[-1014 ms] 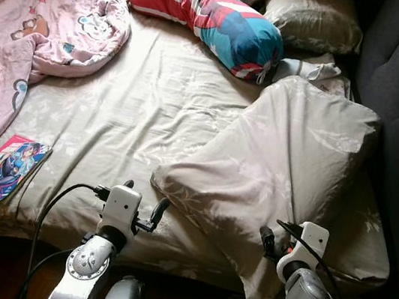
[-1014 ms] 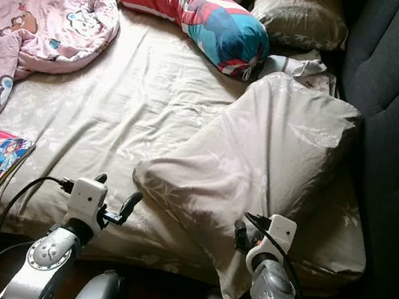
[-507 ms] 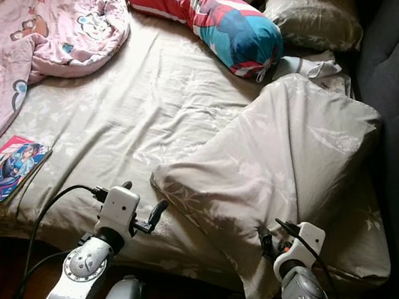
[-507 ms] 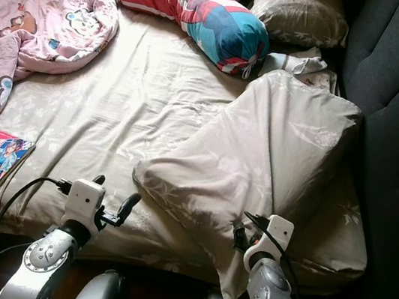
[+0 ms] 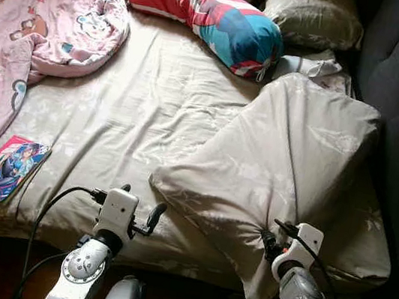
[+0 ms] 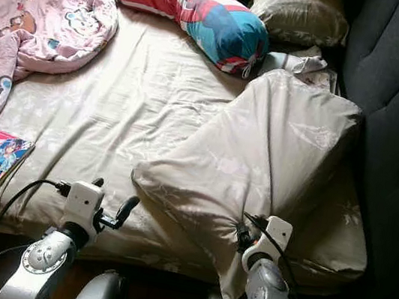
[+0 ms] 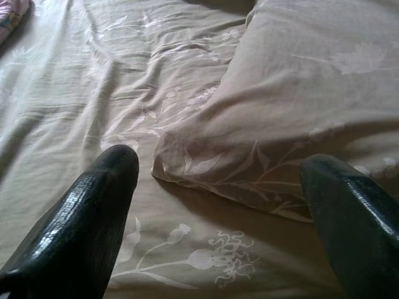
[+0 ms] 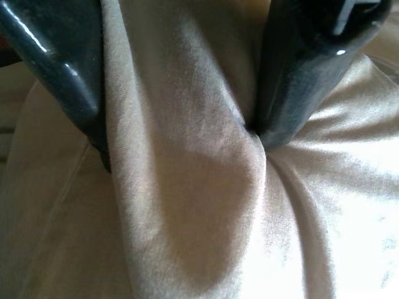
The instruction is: Clean up the room
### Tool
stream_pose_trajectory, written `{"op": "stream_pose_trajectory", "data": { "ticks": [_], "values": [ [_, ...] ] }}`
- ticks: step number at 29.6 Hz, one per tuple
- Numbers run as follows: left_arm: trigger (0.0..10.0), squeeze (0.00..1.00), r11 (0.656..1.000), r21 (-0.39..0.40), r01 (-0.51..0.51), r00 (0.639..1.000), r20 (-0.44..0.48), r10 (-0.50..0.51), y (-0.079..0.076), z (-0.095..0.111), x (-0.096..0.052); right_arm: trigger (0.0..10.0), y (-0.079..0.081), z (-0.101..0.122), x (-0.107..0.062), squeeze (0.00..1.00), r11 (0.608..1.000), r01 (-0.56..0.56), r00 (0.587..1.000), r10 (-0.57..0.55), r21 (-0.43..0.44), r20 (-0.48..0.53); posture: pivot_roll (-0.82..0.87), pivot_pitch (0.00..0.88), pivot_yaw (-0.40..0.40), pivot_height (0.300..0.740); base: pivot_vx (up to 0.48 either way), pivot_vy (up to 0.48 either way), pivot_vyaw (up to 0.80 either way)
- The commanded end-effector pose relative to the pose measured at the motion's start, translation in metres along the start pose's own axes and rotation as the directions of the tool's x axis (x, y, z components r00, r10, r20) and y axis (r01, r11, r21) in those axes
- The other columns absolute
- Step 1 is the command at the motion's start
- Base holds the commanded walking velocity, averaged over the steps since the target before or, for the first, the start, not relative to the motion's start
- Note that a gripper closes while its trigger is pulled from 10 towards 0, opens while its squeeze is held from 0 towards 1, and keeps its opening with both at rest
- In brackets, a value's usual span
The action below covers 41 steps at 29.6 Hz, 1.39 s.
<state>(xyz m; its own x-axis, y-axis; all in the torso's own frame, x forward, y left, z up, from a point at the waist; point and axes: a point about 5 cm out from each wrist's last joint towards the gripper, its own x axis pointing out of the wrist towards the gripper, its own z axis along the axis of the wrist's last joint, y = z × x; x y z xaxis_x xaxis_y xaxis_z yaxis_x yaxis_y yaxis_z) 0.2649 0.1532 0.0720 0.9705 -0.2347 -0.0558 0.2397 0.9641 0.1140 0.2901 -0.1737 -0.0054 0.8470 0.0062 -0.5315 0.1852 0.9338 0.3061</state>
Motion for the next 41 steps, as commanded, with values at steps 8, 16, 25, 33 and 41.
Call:
{"op": "stream_pose_trajectory", "data": {
  "ticks": [8, 16, 25, 33, 41],
  "values": [
    [10.0, 0.00, 1.000, 0.012, 0.003, 1.000, -0.020, -0.003, 0.001, -0.002, -0.004, 0.0, -0.006, -0.043, -0.008, 0.00, 0.999, 0.033, 0.987, -0.030, 0.018, -0.159, -0.04, 0.229, 0.076, 0.642, 0.000, 0.000, 0.00],
    [10.0, 0.00, 1.000, 0.013, 0.002, 1.000, -0.022, -0.001, 0.001, -0.003, -0.005, 0.0, -0.007, -0.039, -0.007, 0.00, 0.999, 0.044, 0.990, -0.046, -0.014, -0.133, -0.04, 0.229, 0.076, 0.642, 0.000, 0.000, 0.00],
    [10.0, 0.00, 1.000, 0.016, -0.003, 1.000, -0.028, 0.004, 0.002, -0.004, -0.005, 0.0, -0.021, -0.013, -0.006, 0.00, 0.977, 0.159, 0.987, -0.160, -0.144, 0.003, -0.05, 0.225, 0.074, 0.642, 0.000, 0.000, 0.00],
    [10.0, 0.00, 1.000, 0.018, -0.002, 0.999, -0.032, 0.002, 0.002, -0.005, -0.004, 0.0, -0.068, 0.023, -0.023, 0.00, 0.859, 0.457, 0.880, -0.399, -0.232, 0.257, -0.07, 0.224, 0.078, 0.642, 0.000, 0.000, 0.00],
    [10.0, 0.00, 1.000, 0.019, 0.006, 0.999, -0.034, -0.005, 0.003, -0.005, -0.002, 0.0, -0.101, 0.044, -0.049, 0.00, 0.726, 0.622, 0.766, -0.486, -0.293, 0.421, -0.09, 0.220, 0.086, 0.642, 0.000, 0.000, 0.00]
  ]
}}
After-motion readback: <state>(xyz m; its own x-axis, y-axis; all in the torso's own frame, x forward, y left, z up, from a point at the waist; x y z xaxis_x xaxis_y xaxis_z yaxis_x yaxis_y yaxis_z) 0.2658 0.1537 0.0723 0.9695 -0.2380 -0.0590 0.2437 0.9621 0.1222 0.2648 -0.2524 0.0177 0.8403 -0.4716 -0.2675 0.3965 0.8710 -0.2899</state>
